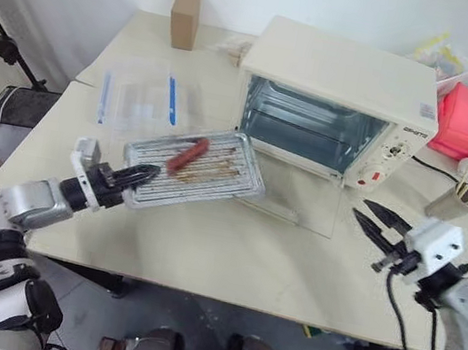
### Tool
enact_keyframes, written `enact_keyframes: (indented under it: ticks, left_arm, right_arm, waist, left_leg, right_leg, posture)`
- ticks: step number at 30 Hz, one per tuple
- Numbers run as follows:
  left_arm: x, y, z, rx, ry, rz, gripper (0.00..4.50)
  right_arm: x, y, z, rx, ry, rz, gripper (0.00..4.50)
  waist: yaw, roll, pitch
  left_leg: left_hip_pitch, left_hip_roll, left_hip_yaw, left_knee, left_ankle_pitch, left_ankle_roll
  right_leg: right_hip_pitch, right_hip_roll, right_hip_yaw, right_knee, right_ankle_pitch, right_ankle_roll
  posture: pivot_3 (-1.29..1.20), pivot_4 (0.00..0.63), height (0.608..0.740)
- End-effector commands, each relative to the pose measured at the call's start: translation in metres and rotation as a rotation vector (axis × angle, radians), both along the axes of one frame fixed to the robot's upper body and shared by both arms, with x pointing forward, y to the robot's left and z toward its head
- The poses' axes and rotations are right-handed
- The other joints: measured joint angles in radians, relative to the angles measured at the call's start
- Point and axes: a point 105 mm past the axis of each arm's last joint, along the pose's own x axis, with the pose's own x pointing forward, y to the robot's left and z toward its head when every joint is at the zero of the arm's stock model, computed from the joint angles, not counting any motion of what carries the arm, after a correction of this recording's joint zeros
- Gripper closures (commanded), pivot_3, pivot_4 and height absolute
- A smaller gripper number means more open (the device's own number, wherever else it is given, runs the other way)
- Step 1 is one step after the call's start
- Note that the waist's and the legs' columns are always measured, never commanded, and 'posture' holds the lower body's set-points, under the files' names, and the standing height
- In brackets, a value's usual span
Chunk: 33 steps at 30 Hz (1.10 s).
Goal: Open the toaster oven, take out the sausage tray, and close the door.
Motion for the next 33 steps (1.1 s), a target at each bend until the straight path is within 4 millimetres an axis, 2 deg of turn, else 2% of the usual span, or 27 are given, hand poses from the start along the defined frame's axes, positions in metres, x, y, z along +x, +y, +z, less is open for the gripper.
enact_keyframes:
  ticks: [1, 5, 10, 16, 19, 24, 25, 27, 29, 33]
  left_arm:
    - [-0.011, 0.012, 0.012, -0.047, -0.090, 0.099, 4.50]
    - [-0.022, 0.017, 0.011, -0.098, -0.090, 0.197, 4.50]
    - [-0.031, 0.028, 0.007, -0.163, -0.080, 0.398, 4.50]
    - [-0.037, 0.034, 0.008, -0.215, -0.089, 0.540, 4.50]
    - [-0.037, 0.033, 0.007, -0.214, -0.080, 0.557, 4.50]
    - [-0.036, 0.028, 0.007, -0.204, -0.076, 0.531, 4.50]
    - [-0.035, 0.026, 0.006, -0.195, -0.074, 0.519, 4.50]
    - [-0.033, 0.019, 0.005, -0.166, -0.070, 0.443, 4.50]
    - [-0.030, 0.014, 0.004, -0.149, -0.066, 0.386, 4.50]
    - [-0.025, 0.006, -0.001, -0.137, -0.041, 0.303, 4.50]
  right_arm:
    - [0.003, -0.023, -0.004, 0.071, 0.056, -0.035, 4.46]
    - [0.007, -0.024, -0.028, 0.089, 0.187, 0.005, 4.46]
    - [0.016, -0.010, -0.052, 0.133, 0.307, 0.090, 4.46]
    - [0.028, 0.014, -0.050, 0.168, 0.286, 0.176, 4.46]
    - [0.031, 0.022, -0.043, 0.177, 0.239, 0.198, 4.46]
    - [0.032, 0.026, -0.015, 0.260, 0.145, 0.210, 4.46]
    - [0.032, 0.024, -0.005, 0.289, 0.116, 0.209, 4.46]
    - [0.035, 0.017, 0.030, 0.404, 0.018, 0.193, 4.46]
    - [0.035, 0.014, 0.051, 0.486, -0.029, 0.200, 4.46]
    - [0.037, 0.008, 0.064, 0.561, -0.034, 0.196, 4.46]
  waist:
    - [-0.001, 0.000, 0.000]
    - [-0.003, 0.000, 0.000]
    - [-0.002, 0.000, 0.000]
    - [0.000, 0.000, 0.000]
    - [0.001, 0.000, 0.000]
    - [0.001, 0.000, 0.000]
    - [0.001, 0.000, 0.000]
    - [0.001, 0.000, 0.000]
    - [0.001, 0.000, 0.000]
    - [0.002, 0.000, 0.000]
  left_leg:
    - [0.000, 0.000, 0.000, 0.000, 0.000, 0.000]
    - [0.001, 0.000, 0.000, 0.000, -0.001, 0.000]
    - [0.001, 0.000, 0.000, 0.000, -0.001, 0.000]
    - [0.001, 0.000, 0.002, 0.000, -0.001, 0.001]
    - [0.001, 0.000, 0.002, 0.001, -0.001, 0.001]
    - [0.000, 0.000, 0.002, 0.001, -0.001, 0.001]
    - [0.000, 0.000, 0.002, 0.000, -0.001, 0.001]
    - [0.000, 0.000, 0.002, 0.000, -0.001, 0.001]
    - [0.000, 0.000, 0.002, 0.000, -0.001, 0.001]
    - [0.000, 0.000, 0.001, 0.000, -0.001, 0.002]
  right_leg:
    - [0.000, 0.000, 0.000, 0.000, 0.000, 0.000]
    - [-0.001, -0.001, 0.001, 0.000, 0.000, 0.000]
    - [0.000, -0.001, 0.002, -0.002, 0.000, -0.001]
    - [0.000, 0.000, 0.002, -0.002, 0.000, -0.001]
    - [0.000, 0.000, 0.002, -0.004, 0.000, -0.001]
    - [0.001, 0.000, 0.002, -0.006, 0.000, -0.001]
    - [0.001, 0.000, 0.002, -0.005, 0.000, -0.001]
    - [0.001, 0.001, 0.002, -0.006, 0.000, -0.001]
    - [0.001, 0.001, 0.002, -0.005, 0.000, -0.001]
    - [0.001, 0.001, 0.002, -0.006, 0.000, -0.001]
  posture:
    - [0.00, 0.150, 0.740]
    - [0.00, 0.150, 0.740]
    - [0.00, 0.150, 0.740]
    - [0.00, 0.150, 0.740]
    - [0.00, 0.150, 0.740]
    - [0.00, 0.150, 0.740]
    - [0.00, 0.150, 0.740]
    - [0.00, 0.150, 0.740]
    - [0.00, 0.150, 0.740]
    - [0.00, 0.150, 0.740]
